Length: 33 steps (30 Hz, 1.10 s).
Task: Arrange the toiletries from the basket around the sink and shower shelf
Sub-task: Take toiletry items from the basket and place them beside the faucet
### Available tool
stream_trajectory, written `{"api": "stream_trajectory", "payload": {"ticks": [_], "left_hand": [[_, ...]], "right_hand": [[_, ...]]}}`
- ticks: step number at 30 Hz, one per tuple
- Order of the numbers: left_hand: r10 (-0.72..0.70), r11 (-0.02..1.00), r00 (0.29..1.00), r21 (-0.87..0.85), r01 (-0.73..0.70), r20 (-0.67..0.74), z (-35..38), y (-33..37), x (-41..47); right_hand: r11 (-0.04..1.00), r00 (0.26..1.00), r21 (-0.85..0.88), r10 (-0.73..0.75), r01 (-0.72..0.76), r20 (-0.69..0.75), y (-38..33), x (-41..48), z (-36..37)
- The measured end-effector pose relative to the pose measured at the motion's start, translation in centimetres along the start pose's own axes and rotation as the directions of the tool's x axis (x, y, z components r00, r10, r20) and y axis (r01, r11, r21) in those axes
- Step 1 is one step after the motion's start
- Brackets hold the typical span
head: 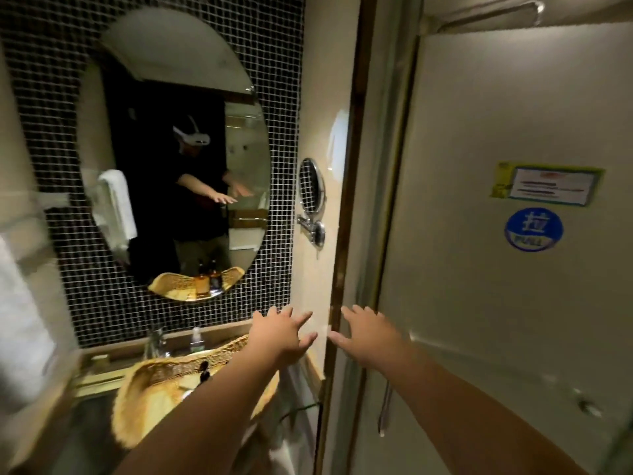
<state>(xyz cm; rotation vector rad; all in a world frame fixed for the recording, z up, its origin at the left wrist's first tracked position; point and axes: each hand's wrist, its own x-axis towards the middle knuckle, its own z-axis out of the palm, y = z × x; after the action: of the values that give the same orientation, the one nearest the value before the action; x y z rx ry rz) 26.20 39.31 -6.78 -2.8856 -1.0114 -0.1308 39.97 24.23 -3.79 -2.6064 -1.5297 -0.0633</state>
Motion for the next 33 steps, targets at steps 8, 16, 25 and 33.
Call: {"api": "stream_trajectory", "payload": {"ticks": [8,16,25,33], "left_hand": [[-0.333,0.941,0.942,0.076,0.33,0.038,1.6,-9.5,3.3],[-0.518,0.855,0.851,0.07,0.514,0.089,5.5,-14.6,4.9],[-0.596,0.799,0.782,0.04,0.599,0.181,13.2,-22.7,6.0],[-0.57,0.798,0.765,-0.02,0.603,0.301,19.7,-33.9,9.8]], "right_hand": [[0.956,0.956,0.016,-0.292,0.292,0.038,-6.0,12.5,3.0],[0.856,0.851,0.004,-0.515,0.517,0.097,-11.2,21.2,7.7],[0.774,0.758,-0.032,-0.608,0.632,0.236,-18.6,29.3,14.3],[0.784,0.733,-0.005,-0.579,0.621,0.357,-26.3,36.8,21.4]]}}
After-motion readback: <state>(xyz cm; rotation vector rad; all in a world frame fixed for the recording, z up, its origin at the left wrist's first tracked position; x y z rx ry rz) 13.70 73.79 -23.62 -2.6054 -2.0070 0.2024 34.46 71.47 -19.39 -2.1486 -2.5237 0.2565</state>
